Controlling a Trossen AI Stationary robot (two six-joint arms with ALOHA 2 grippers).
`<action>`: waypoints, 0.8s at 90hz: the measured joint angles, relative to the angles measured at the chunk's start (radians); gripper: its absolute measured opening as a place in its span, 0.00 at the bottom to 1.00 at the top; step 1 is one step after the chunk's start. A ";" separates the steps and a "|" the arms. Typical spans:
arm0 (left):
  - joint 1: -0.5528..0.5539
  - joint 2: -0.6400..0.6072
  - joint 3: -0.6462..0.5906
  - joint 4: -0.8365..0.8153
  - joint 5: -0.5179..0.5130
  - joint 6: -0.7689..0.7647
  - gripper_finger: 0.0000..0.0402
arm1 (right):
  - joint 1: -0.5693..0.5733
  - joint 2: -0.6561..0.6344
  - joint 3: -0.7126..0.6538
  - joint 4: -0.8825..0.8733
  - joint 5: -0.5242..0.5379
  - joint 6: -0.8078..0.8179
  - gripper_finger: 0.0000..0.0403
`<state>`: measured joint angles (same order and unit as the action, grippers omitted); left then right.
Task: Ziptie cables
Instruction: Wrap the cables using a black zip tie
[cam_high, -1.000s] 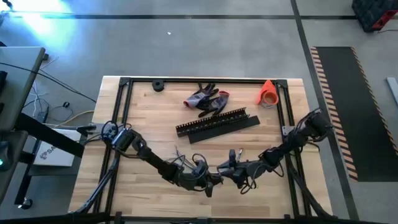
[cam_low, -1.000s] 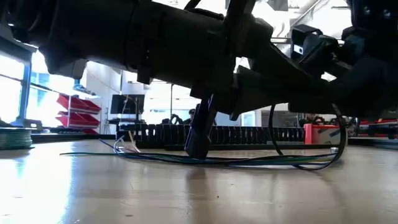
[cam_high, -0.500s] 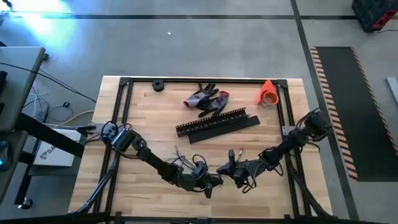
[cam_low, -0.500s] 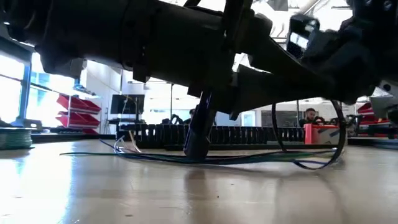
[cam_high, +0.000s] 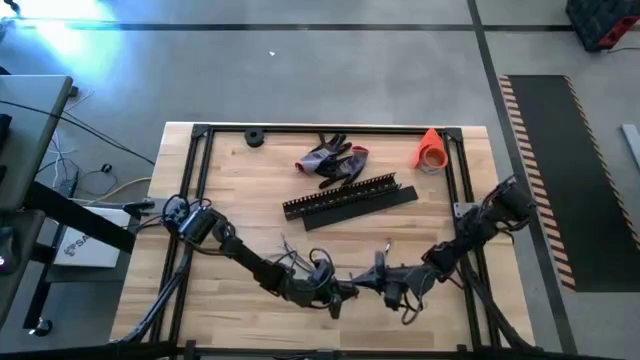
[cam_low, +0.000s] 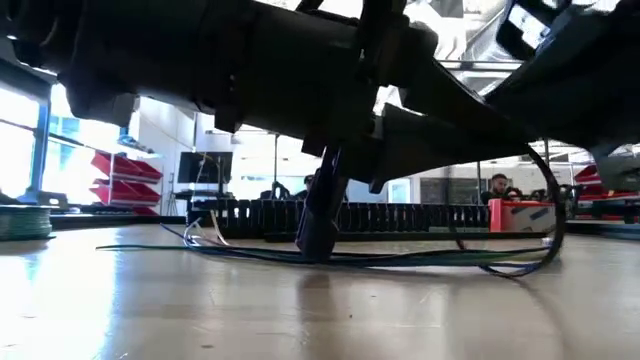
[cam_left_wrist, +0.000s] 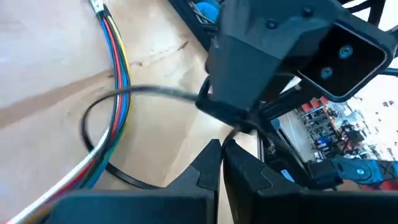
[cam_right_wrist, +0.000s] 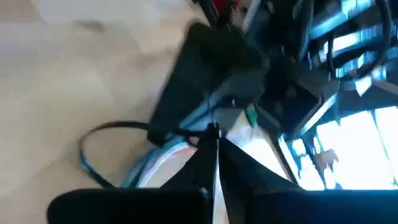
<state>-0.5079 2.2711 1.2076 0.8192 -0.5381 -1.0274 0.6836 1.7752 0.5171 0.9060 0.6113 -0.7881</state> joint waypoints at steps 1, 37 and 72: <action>0.000 0.000 0.000 0.000 -0.003 0.001 0.00 | -0.001 0.000 0.000 -0.002 0.010 0.004 0.01; 0.003 0.000 0.045 -0.061 -0.120 0.155 0.00 | 0.054 -0.287 0.000 -0.523 0.063 0.670 0.46; 0.033 0.001 0.182 -0.467 -0.215 0.246 0.00 | 0.059 -0.334 0.000 -0.639 -0.019 1.406 0.55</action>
<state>-0.4747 2.2717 1.3897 0.3519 -0.7530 -0.7810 0.7425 1.4410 0.5171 0.2668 0.5922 0.6175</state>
